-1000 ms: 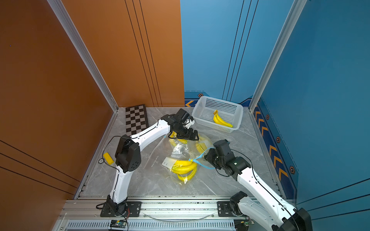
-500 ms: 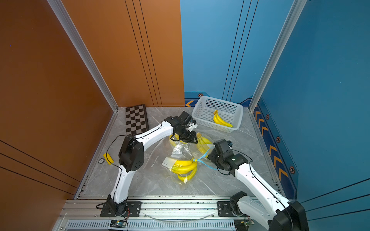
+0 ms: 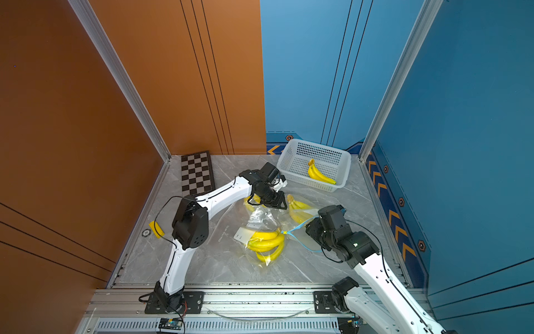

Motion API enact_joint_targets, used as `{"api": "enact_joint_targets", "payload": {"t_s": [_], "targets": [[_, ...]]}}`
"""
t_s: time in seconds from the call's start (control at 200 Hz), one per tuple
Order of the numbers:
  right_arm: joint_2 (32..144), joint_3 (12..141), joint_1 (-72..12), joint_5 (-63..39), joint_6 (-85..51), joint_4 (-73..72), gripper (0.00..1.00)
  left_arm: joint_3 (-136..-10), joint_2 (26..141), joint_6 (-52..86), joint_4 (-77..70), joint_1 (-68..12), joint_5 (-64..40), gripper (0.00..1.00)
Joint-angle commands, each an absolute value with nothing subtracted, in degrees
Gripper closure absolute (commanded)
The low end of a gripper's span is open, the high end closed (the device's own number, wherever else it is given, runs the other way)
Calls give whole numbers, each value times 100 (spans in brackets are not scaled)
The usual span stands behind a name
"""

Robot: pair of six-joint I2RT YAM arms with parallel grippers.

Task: Open the zip-top bag and take out the banana
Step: Adjust the zipper food storage bag at the center of the board.

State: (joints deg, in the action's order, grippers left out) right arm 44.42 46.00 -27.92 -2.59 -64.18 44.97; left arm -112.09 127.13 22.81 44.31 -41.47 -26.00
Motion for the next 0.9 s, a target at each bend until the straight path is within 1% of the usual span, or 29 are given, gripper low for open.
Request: {"api": "enact_joint_targets", "payload": {"t_s": [0.0, 0.085, 0.225, 0.34, 0.501, 0.621, 0.651, 0.686, 0.726, 0.806, 0.831, 0.896], "targets": [[4460, 4498, -2994, -426, -6681, 4164, 60, -11144, 12545, 2351, 4475, -4261, -2608, 70], [4551, 4329, -2965, -282, -6670, 3954, 62, -11037, 12503, 2347, 4477, -4304, -2591, 70], [4783, 3961, -2767, -270, -6547, 3523, 62, -10891, 12462, 2347, 4477, -4333, -2578, 70], [4901, 3706, -2446, -56, -6252, 3419, 59, -10855, 12480, 2355, 4481, -4342, -2572, 70], [4966, 3368, -1724, -246, -5848, 3333, 53, -10879, 12558, 2380, 4479, -4342, -2576, 70], [4932, 3343, -1292, -469, -5568, 3313, 52, -10916, 12541, 2395, 4509, -4300, -2637, 69], [4910, 3344, -1216, -536, -5526, 3302, 52, -10916, 12490, 2414, 4507, -4270, -2652, 66], [4875, 3339, -1149, -583, -5491, 3305, 52, -10916, 12412, 2462, 4500, -4230, -2650, 57], [4839, 3324, -1073, -639, -5464, 3305, 52, -10950, 12298, 2527, 4504, -4167, -2642, 49], [4769, 3263, -959, -765, -5455, 3304, 52, -11155, 12078, 2672, 4505, -4043, -2554, 31], [4741, 3240, -943, -781, -5466, 3305, 52, -11256, 12032, 2727, 4496, -4004, -2534, 29], [4679, 3172, -901, -821, -5484, 3288, 52, -11600, 12047, 2856, 4505, -3939, -2482, 28]]}}
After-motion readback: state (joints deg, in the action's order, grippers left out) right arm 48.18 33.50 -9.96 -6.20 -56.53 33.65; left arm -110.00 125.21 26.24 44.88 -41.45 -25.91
